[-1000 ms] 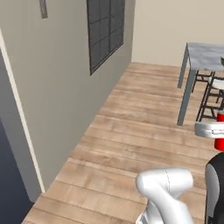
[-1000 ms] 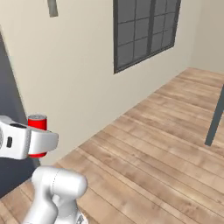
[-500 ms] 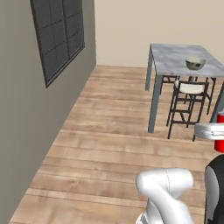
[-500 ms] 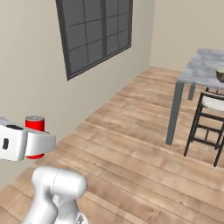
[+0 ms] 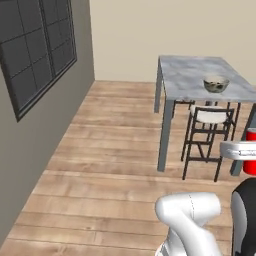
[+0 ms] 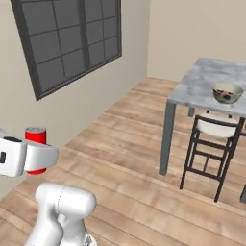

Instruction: Open the fridge, grab two sodas, and place both sodas inside the bowl with ice on the dining counter.

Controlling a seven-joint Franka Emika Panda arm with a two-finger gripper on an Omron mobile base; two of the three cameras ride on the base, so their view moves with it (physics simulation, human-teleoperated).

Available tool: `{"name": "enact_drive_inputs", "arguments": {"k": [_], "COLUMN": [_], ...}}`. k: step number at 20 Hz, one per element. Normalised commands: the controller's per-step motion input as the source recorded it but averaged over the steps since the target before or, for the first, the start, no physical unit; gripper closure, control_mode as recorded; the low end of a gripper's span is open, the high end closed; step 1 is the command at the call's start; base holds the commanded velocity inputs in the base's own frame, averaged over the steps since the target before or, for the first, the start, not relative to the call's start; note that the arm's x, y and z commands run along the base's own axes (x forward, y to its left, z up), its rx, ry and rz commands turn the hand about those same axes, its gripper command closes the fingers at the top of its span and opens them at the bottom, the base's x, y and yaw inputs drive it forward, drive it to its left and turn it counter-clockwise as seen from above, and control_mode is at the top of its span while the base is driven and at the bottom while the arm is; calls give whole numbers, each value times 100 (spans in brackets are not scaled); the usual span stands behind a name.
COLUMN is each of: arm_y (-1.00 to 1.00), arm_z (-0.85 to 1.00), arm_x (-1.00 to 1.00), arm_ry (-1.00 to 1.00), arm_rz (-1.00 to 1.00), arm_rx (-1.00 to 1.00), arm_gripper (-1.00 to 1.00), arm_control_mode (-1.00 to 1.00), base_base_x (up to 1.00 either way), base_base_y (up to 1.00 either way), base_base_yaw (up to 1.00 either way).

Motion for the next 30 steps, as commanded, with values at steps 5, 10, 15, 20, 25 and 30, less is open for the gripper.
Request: {"name": "enact_drive_inputs", "arguments": {"k": [5,10,15,20,25,30], "arm_y": [0,0,0,0,0,0], "arm_z": [0,0,0,0,0,0], "arm_x": [0,0,0,0,0,0], "arm_ry": [0,0,0,0,0,0], "arm_rz": [0,0,0,0,0,0], "arm_rx": [0,0,0,0,0,0], "arm_gripper": [100,100,100,100,100,100], "arm_control_mode": [100,100,100,100,100,100], "base_base_x": [95,96,93,89,86,88], "base_base_y": [-87,-86,-84,-67,-39,-35], "base_base_yaw": [-8,-8,-9,-16,-22,-20]}}
